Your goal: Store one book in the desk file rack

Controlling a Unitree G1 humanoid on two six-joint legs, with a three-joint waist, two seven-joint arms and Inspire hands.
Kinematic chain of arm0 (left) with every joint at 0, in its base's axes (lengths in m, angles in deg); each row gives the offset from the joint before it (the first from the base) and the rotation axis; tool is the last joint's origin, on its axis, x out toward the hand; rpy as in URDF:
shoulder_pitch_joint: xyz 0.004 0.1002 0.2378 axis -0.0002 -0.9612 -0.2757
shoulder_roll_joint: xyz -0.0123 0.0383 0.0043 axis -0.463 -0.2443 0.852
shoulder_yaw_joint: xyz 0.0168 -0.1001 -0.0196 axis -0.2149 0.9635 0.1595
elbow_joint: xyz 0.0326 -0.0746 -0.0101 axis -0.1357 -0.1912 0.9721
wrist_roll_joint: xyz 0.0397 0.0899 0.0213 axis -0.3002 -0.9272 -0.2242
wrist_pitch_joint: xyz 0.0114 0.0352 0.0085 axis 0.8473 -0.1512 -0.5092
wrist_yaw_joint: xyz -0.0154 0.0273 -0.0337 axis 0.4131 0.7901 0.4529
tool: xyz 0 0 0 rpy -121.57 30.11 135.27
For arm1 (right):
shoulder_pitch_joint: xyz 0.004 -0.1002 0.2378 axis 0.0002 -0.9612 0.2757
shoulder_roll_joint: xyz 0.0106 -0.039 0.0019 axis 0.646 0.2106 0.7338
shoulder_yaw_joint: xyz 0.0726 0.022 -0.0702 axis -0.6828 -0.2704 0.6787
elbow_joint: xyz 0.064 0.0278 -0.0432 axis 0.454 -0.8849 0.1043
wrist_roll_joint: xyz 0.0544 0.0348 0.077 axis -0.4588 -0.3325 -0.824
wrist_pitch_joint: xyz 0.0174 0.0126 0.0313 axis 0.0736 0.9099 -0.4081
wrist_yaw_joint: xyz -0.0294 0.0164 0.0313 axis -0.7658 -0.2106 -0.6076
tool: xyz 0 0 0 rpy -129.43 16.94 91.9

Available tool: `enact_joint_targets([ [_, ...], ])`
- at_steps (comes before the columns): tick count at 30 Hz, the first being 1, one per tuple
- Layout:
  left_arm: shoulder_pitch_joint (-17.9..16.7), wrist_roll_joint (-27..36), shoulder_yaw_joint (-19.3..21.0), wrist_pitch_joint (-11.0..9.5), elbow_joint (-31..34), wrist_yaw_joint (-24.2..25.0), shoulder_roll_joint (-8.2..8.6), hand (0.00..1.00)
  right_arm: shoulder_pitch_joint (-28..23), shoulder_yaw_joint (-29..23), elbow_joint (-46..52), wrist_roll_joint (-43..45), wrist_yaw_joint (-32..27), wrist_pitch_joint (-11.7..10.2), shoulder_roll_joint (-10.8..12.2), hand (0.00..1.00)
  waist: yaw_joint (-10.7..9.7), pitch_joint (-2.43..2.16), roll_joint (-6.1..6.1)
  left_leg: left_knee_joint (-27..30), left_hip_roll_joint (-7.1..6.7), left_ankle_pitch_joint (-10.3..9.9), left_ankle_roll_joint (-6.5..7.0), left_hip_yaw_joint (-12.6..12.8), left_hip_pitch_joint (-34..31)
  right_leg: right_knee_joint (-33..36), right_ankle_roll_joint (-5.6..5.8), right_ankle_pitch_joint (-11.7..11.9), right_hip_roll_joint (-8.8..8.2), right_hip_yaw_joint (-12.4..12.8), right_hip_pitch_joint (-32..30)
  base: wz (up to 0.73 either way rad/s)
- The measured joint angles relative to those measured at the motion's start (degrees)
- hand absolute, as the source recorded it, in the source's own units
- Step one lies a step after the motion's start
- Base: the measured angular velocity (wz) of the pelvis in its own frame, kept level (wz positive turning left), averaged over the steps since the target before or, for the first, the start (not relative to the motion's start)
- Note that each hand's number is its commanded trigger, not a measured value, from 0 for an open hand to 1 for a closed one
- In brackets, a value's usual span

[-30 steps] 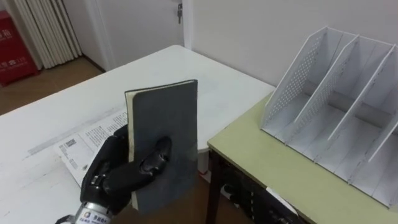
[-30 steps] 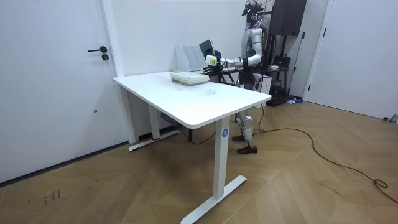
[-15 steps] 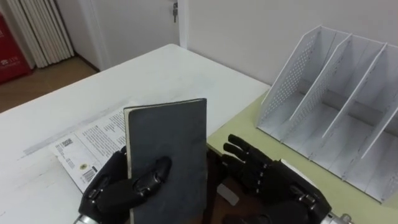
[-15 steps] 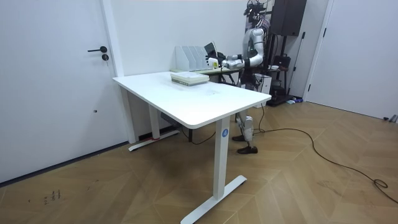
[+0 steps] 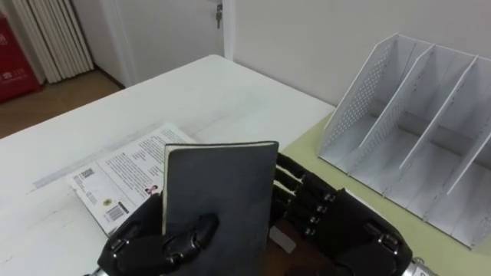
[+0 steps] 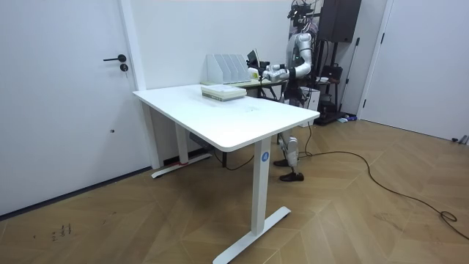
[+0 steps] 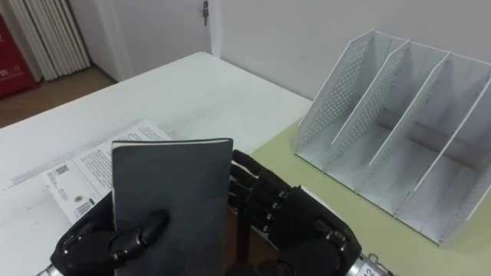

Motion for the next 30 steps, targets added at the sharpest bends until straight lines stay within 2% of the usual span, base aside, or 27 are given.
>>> enact_joint_targets([
  [6, 0.11, 0.00, 0.06, 0.09, 0.00, 0.36, -0.06, 1.00, -0.04, 1.32, 0.00, -0.03, 1.20, 0.93, -0.05, 0.00, 0.46, -0.03, -0.07, 0.00, -0.11, -0.02, 0.02, 0.31, -0.69, 1.01, 0.10, -0.09, -0.03, 0.32, -1.39, -0.05],
  [9, 0.31, 0.18, 0.03, 0.16, 0.01, 0.77, -1.03, 1.00, -0.05, 1.61, 0.00, -0.31, 1.36, 1.83, -0.04, 0.00, 0.51, -0.19, -0.37, 0.30, -0.17, -0.06, 0.09, 0.29, -1.87, 2.02, 0.08, -0.24, -0.14, 0.21, -2.93, 0.00],
  [13, 1.06, 0.34, -0.01, 0.17, 0.01, 1.53, -2.01, 1.00, -0.05, 1.96, 0.00, -0.32, 2.01, 1.95, -0.04, 0.02, 0.54, -0.24, -0.51, 1.37, -0.02, -0.19, 0.16, 0.14, -2.94, 2.41, 0.07, -0.23, -0.19, -0.24, -3.52, 0.05],
  [14, 1.27, 0.34, -0.04, 0.17, 0.01, 1.56, -2.08, 1.00, -0.05, 2.01, 0.00, -0.32, 2.04, 1.94, -0.03, 0.84, 0.55, -0.24, -0.51, 1.49, 0.00, -0.20, 0.16, 0.11, -3.01, 2.40, 0.07, -0.23, -0.20, -0.29, -3.49, 0.07],
  [15, 1.78, 0.34, -0.08, 0.17, 0.01, 1.69, -2.22, 1.00, -0.05, 2.01, 0.00, -0.32, 2.29, 1.93, -0.03, 0.98, 0.55, -0.24, -0.51, 1.71, 0.02, -0.24, 0.16, 0.08, -3.22, 2.39, 0.06, -0.23, -0.22, -0.36, -3.50, 0.07],
  [21, 2.31, 0.57, -0.35, 0.16, 0.01, 2.62, -3.30, 1.00, -0.08, 2.13, -0.47, -0.32, 2.47, 1.97, -0.43, 1.00, 0.47, -0.23, -0.48, 1.98, 0.02, -0.24, 0.15, 0.11, -3.72, 2.14, 0.05, -0.22, -0.30, -0.49, -3.47, 0.03],
  [24, 2.32, 0.92, -2.53, 0.18, 0.13, 3.12, -4.74, 1.00, -0.95, 3.19, -0.51, -0.28, 2.49, 2.04, -1.48, 1.00, 0.42, -0.23, -0.48, 2.01, 0.04, -0.24, 0.15, 0.06, -3.87, 1.80, 0.04, -0.22, -0.38, -1.00, -3.21, 0.09],
  [28, 2.58, 0.88, -5.79, 0.47, 2.11, 6.38, -6.62, 1.00, -1.25, 3.78, -0.51, -0.33, 2.65, 2.04, -1.54, 1.00, 0.60, -0.12, -0.25, 2.09, 0.11, -0.24, 0.15, -0.03, -3.82, 1.75, 0.04, -0.22, -0.37, -0.98, -3.05, 0.02],
  [30, 2.81, 0.89, -6.47, 0.53, 2.47, 7.08, -7.05, 1.00, -1.24, 3.90, -0.51, -0.47, 2.72, 1.99, -1.58, 1.00, 0.59, 0.01, 0.08, 2.09, 0.11, -0.24, 0.15, -0.03, -3.78, 1.76, 0.04, -0.22, -0.37, -0.98, -3.01, 0.00],
])
